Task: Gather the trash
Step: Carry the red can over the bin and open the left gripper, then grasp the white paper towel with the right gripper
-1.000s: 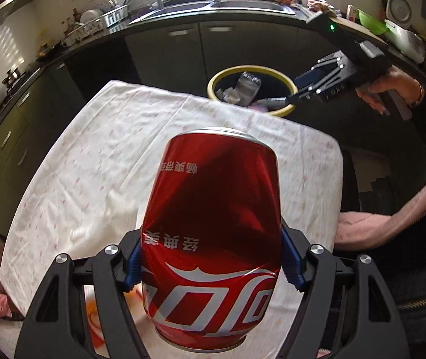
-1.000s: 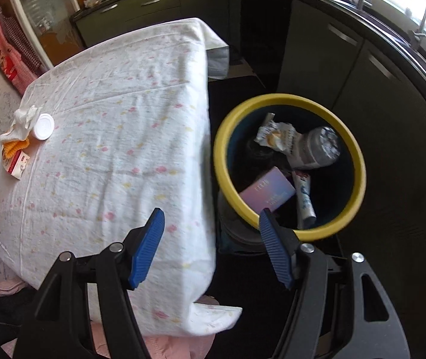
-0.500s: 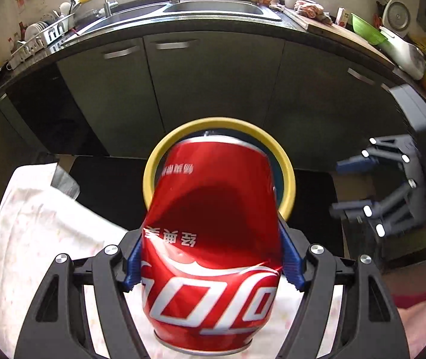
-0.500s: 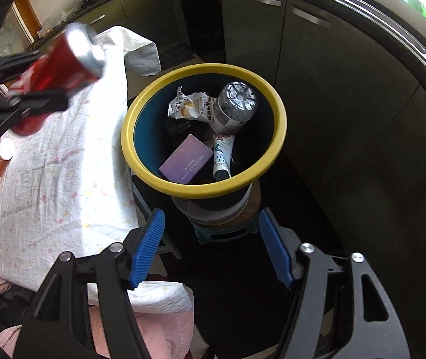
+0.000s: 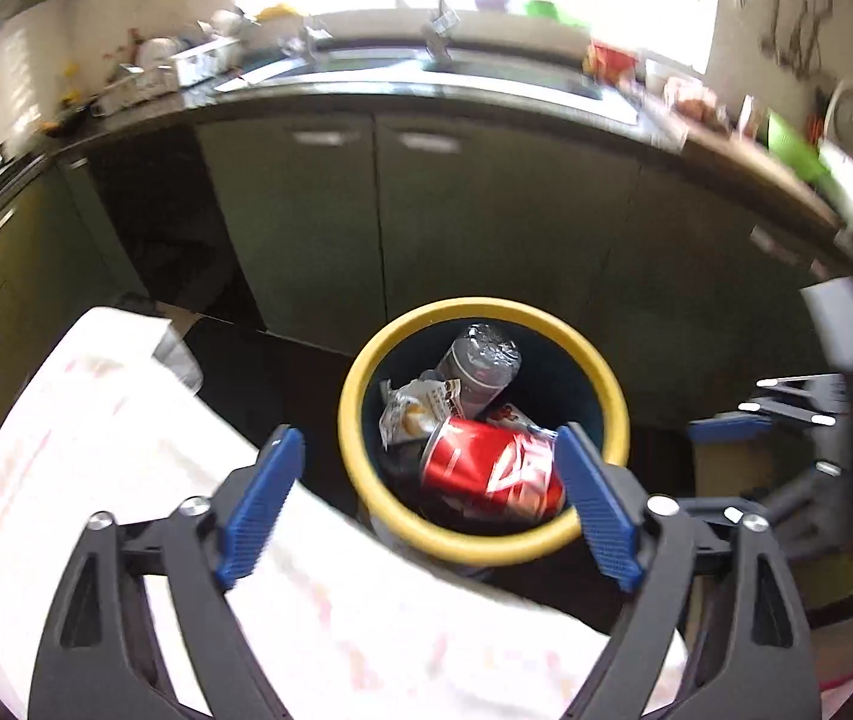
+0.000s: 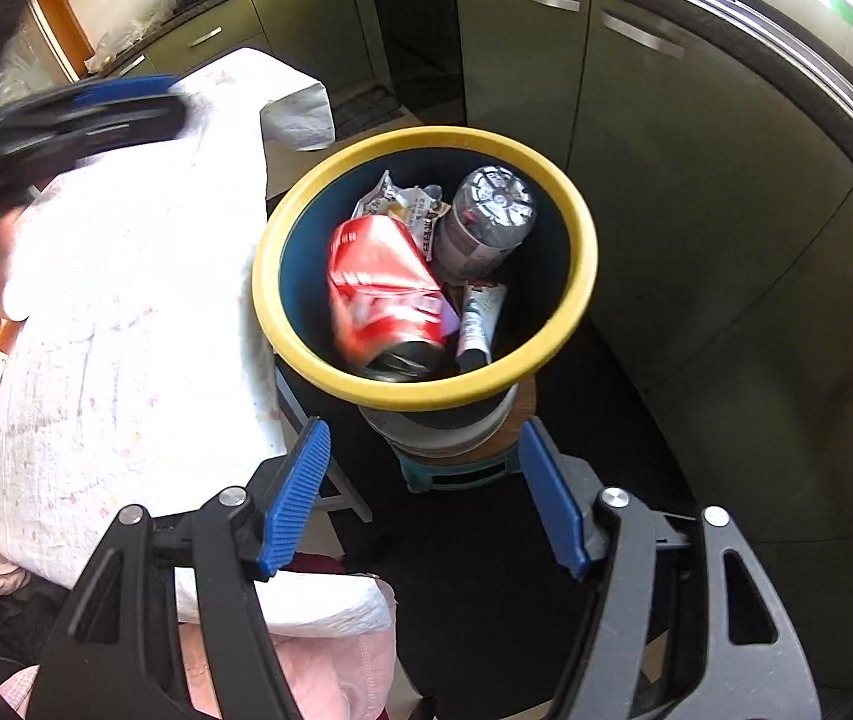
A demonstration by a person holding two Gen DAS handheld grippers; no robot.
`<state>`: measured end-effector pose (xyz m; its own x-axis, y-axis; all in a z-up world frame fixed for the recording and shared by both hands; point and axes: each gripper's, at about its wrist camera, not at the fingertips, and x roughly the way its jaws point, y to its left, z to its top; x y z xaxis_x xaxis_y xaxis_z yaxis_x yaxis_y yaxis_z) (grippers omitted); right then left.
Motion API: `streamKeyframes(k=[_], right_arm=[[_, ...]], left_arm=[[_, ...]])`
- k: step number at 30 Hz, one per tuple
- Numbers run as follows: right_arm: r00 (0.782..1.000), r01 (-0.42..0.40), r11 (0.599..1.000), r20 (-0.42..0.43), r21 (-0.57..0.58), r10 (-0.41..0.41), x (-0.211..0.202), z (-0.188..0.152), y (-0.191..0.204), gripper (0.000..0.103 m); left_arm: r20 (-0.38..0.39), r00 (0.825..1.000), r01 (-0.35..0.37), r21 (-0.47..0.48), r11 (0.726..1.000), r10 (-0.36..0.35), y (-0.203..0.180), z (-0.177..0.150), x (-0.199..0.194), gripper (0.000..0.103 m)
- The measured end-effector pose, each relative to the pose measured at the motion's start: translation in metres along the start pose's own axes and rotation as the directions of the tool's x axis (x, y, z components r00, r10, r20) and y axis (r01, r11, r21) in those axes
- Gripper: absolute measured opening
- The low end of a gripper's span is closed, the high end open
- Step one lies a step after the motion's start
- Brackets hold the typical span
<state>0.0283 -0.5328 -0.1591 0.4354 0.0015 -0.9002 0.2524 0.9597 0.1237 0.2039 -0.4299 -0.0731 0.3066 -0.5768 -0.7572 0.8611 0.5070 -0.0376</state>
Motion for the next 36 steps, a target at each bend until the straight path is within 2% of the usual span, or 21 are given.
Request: streamKeyframes(k=[3,4,6,10,14,17,22,27,31,34,36], right_arm=[[1.0,-0.005,1.0,0.001,-0.009,0.005,0.001,0.001,0.008,0.063],[1.0,-0.007,1.0,0.002,-0.014,0.007,0.001,0.002,0.012,0.063],[1.0,-0.009,0.999,0.001,-0.031,0.009,0.001,0.003,0.021,0.063],[1.0,-0.013,0.997,-0.002,-0.073,0.013,0.001,0.008,0.044,0.063],[1.0,-0.024,0.992,-0.011,-0.126,0.023,0.003,0.013,0.07,0.064],[0.999,-0.039,0.984,-0.021,-0.176,0.036,0.005,0.018,0.095,0.064],[0.996,-0.085,0.956,-0.042,-0.28,0.076,0.013,0.029,0.149,0.064],[0.987,-0.158,0.905,-0.071,-0.394,0.142,0.021,0.042,0.219,0.064],[0.973,-0.229,0.856,-0.101,-0.463,0.206,0.03,0.051,0.276,0.064],[0.958,-0.285,0.816,-0.129,-0.504,0.255,0.031,0.055,0.317,0.064],[0.949,-0.314,0.794,-0.142,-0.521,0.282,0.029,0.061,0.339,0.064]], left_arm=[[0.083,0.995,-0.047,-0.074,0.996,0.053,0.01,-0.035,-0.051,0.094],[0.11,0.99,-0.073,-0.102,0.992,0.084,0.013,-0.049,-0.069,0.098],[0.152,0.981,-0.099,-0.137,0.986,0.12,0.017,-0.071,-0.101,0.098],[0.176,0.958,-0.189,-0.206,0.96,0.227,0.035,-0.116,-0.148,0.098],[0.161,0.933,-0.268,-0.287,0.92,0.322,0.05,-0.163,-0.182,0.098],[0.139,0.905,-0.338,-0.337,0.879,0.402,0.062,-0.198,-0.205,0.098],[0.109,0.864,-0.41,-0.415,0.812,0.492,0.086,-0.247,-0.248,0.098],[0.092,0.822,-0.453,-0.492,0.743,0.562,0.106,-0.29,-0.292,0.098],[0.058,0.791,-0.493,-0.53,0.69,0.609,0.119,-0.314,-0.31,0.098],[0.033,0.782,-0.502,-0.559,0.66,0.623,0.13,-0.332,-0.319,0.098],[0.026,0.779,-0.503,-0.569,0.65,0.626,0.133,-0.338,-0.322,0.098]])
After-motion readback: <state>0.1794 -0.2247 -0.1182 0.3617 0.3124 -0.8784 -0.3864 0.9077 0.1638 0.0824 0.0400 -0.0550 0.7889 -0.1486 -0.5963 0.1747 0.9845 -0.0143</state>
